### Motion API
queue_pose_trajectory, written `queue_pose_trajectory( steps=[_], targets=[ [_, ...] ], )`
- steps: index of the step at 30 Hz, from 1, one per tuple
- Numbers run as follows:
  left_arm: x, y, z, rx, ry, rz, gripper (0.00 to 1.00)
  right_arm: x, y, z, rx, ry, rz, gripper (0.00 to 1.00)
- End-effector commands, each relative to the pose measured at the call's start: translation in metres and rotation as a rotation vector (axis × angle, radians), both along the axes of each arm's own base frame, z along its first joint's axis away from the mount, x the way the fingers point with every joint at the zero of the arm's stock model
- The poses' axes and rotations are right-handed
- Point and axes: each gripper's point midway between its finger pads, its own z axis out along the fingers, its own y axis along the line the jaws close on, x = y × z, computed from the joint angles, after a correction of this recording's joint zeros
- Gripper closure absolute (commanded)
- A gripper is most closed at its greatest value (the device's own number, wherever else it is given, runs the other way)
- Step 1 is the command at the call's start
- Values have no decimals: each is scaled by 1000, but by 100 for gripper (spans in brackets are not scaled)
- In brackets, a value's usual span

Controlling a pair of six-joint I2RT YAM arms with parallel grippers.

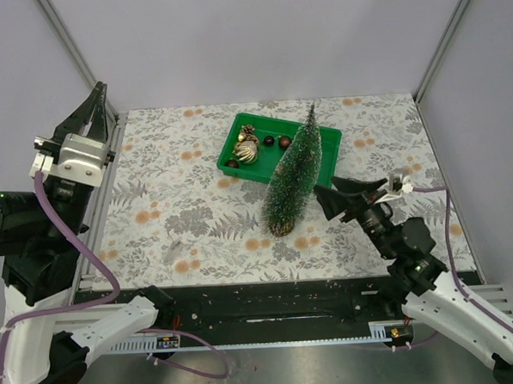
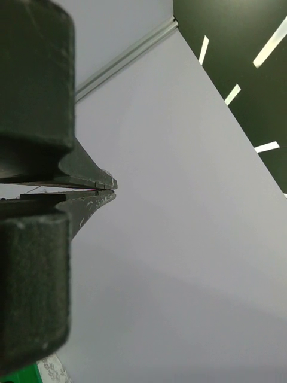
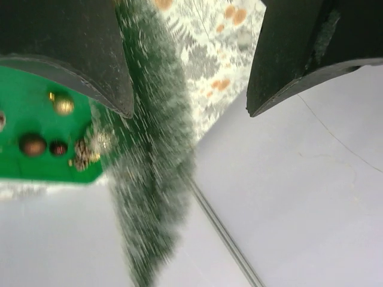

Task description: Decorate the small christmas tree

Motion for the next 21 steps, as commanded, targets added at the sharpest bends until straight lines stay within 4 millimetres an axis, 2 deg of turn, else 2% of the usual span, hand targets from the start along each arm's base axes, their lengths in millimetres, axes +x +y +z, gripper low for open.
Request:
queue_pose_trajectory(
  steps=[1,4,5,6,9,14,15,17,19,21],
  targets=[
    [-1,-19,11,19,-29,-86,92,-4,-11,64,-119,-131,-45,16],
    [3,-39,3,70,-28,-149,89,1,-2,100,-213,-195,-34,16],
    [7,-45,0,85,-23,-161,89,0,1,126,-232,-243,-31,15],
    [9,-51,0,94,-25,-181,88,1,2,142,-257,-275,-34,15],
    [12,-66,-4,116,-25,-235,88,9,9,180,-356,-357,-51,13],
    [12,-88,-3,134,-57,-331,88,33,8,226,-474,-447,-167,5],
    [10,-90,0,131,-68,-345,88,45,17,222,-512,-431,-152,4],
    [6,-96,0,147,-78,-382,89,52,38,225,-529,-430,-61,5],
    [-3,-100,1,168,-103,-420,91,53,68,221,-532,-443,78,5],
    [-13,-102,-1,188,-120,-458,92,53,95,207,-550,-446,217,6]
  ],
)
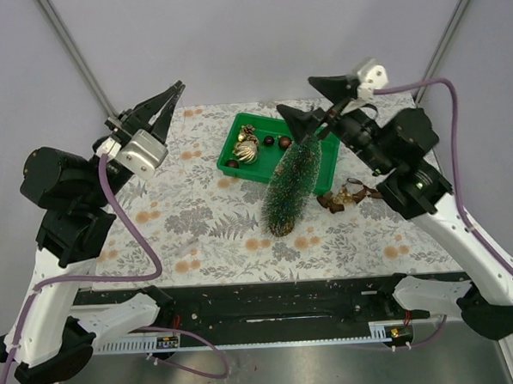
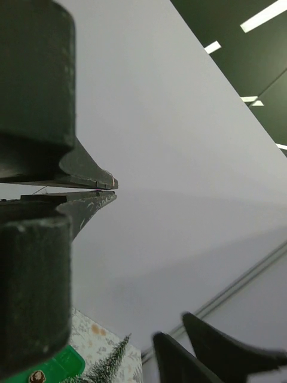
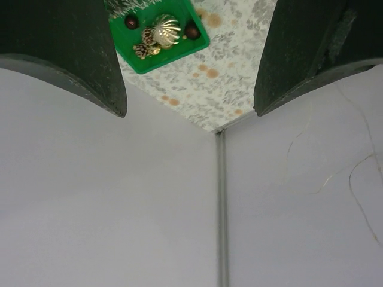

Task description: Decorate the small christmas tree

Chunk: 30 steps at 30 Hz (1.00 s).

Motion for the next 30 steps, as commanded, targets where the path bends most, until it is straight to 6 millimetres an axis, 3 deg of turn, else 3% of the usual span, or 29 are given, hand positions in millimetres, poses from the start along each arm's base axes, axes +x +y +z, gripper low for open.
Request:
queue_pose_trajectory(
  steps=[1,4,8,11,21,30],
  targets=[
    [-41,-6,20,-4,-124,-148,92,0,61,-36,-158,66,281,7],
    [-60,-8,14,24,-155,-209,95,-10,96,-54,-180,123,484,9],
    [-73,-6,10,38,-176,-238,97,-15,127,-79,-183,213,669,9],
    [-75,-5,11,33,-177,-242,98,-22,143,-81,-172,224,780,9],
    [-85,-6,6,43,-145,-289,99,-41,200,-92,-266,233,897,9],
    [-92,-6,0,54,-138,-314,100,-45,234,-109,-268,272,931,10]
  ],
)
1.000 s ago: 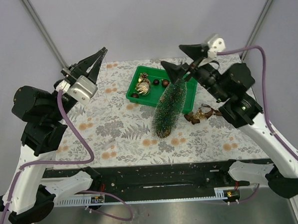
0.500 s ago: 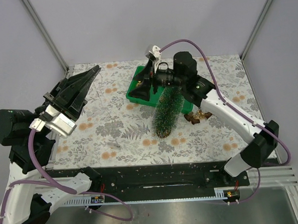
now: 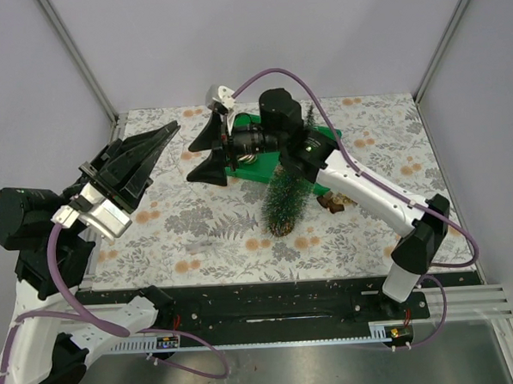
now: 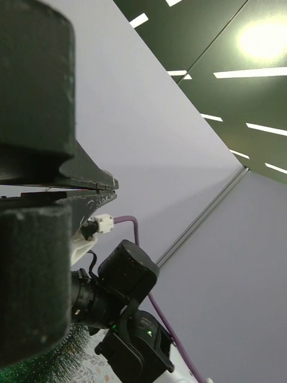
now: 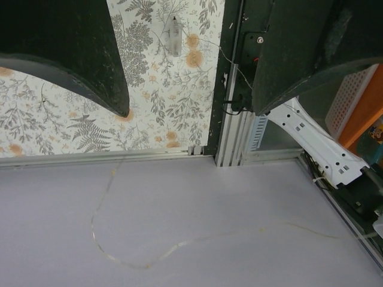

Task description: Decorate the small christmas tree

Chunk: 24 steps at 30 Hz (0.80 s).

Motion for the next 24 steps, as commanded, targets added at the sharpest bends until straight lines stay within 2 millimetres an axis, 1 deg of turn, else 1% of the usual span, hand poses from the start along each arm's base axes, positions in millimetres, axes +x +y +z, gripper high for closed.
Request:
queue_pose_trajectory(
  steps=[1,5,6,8,12,18,24],
  targets=[
    [-14,0,3,-3,-20,-47,100,1,14,0,6,6,7,11],
    [-18,1,2,-4,-19,-58,100,4,24,-8,3,31,5,11],
    [-18,1,2,-3,-20,-59,100,2,25,-6,8,32,9,12],
    [-19,1,2,-3,-20,-61,100,0,32,-10,6,41,24,12],
    [-18,2,1,0,-25,-56,100,-8,40,-6,23,42,48,12],
    [-21,4,-2,1,-31,-51,100,-14,41,0,58,50,62,12],
    [-21,4,-4,7,-29,-46,100,-10,42,2,70,73,40,15]
  ],
)
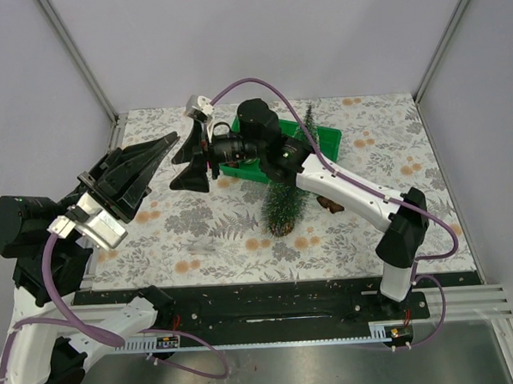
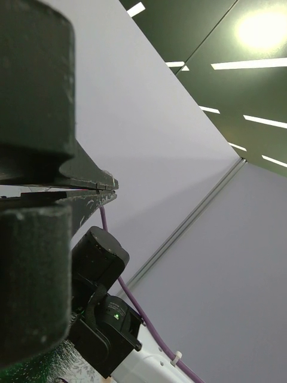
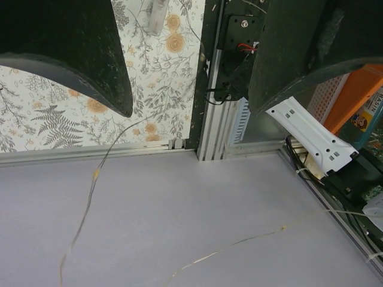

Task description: Decorate the small christmas tree

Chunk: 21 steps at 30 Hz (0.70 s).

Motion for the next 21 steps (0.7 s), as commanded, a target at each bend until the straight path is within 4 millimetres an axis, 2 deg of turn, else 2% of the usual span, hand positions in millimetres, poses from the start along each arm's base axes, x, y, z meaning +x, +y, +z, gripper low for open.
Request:
queue_pose_trajectory(
  steps=[1,5,13,18,21],
  targets=[
    [-9,2,5,-3,-36,-17,100,-1,-2,30,79,-22,-23,15],
    [-10,3,5,-5,-41,-14,100,-3,-1,34,98,-10,-8,16],
    [-14,5,8,-10,-51,-19,100,-1,17,16,61,37,13,30],
    [-17,7,9,-13,-58,-16,100,-3,22,13,57,54,31,33],
    [-18,9,10,-15,-63,-14,100,-3,25,12,47,57,32,46]
  ],
)
